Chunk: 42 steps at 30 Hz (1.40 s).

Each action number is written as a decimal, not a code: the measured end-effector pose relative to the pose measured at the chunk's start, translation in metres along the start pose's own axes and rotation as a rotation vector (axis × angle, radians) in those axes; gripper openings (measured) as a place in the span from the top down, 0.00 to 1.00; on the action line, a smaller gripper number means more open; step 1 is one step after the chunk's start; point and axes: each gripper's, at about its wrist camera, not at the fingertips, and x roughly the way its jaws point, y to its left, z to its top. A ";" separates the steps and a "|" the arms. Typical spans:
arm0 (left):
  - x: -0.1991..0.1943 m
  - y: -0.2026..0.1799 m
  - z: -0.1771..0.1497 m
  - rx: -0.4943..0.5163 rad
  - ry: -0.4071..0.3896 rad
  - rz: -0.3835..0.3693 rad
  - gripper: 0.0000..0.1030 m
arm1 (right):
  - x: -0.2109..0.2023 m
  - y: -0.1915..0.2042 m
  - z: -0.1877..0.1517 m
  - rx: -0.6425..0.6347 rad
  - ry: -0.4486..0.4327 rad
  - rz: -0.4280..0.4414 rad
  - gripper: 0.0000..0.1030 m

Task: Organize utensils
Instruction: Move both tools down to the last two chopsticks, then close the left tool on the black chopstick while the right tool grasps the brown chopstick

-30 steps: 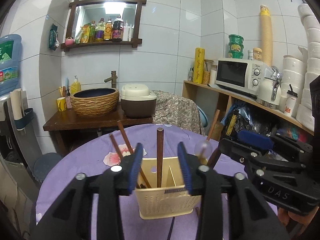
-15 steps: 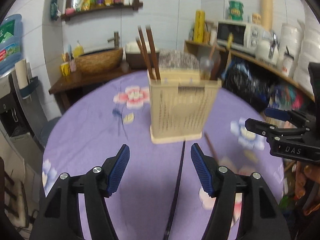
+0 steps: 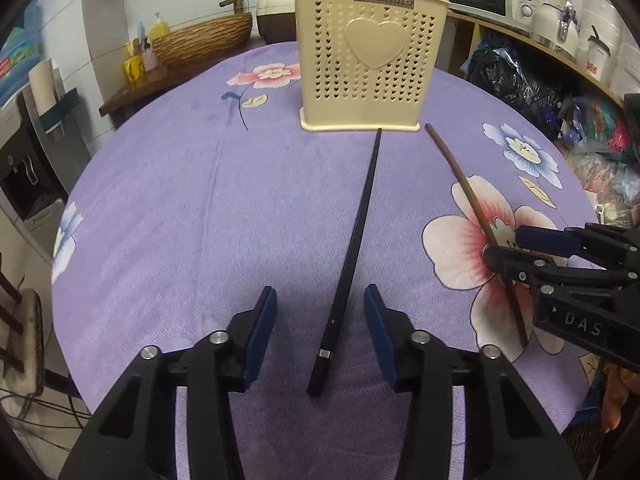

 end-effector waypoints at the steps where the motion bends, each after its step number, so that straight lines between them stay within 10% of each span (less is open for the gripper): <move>1: -0.001 0.000 -0.001 -0.001 -0.010 0.009 0.63 | 0.001 0.000 -0.002 -0.005 -0.004 -0.013 0.65; 5: -0.003 0.000 -0.003 -0.017 -0.016 0.031 0.87 | 0.000 0.002 -0.004 -0.020 -0.014 -0.013 0.89; 19: -0.037 0.018 -0.045 -0.103 0.009 -0.054 0.92 | -0.031 -0.029 -0.049 -0.061 0.012 0.021 0.90; 24: -0.036 0.016 -0.042 -0.099 0.022 -0.062 0.89 | -0.035 -0.040 -0.048 -0.003 -0.015 0.078 0.73; 26: -0.034 0.016 -0.036 -0.093 0.026 -0.089 0.74 | -0.039 -0.043 -0.041 0.006 -0.041 0.093 0.50; 29: -0.032 0.020 -0.017 -0.056 0.001 -0.084 0.55 | -0.040 -0.048 -0.023 0.005 -0.073 0.089 0.49; 42: 0.047 0.023 0.065 -0.025 0.080 -0.082 0.74 | 0.018 -0.056 0.059 0.017 -0.047 0.086 0.51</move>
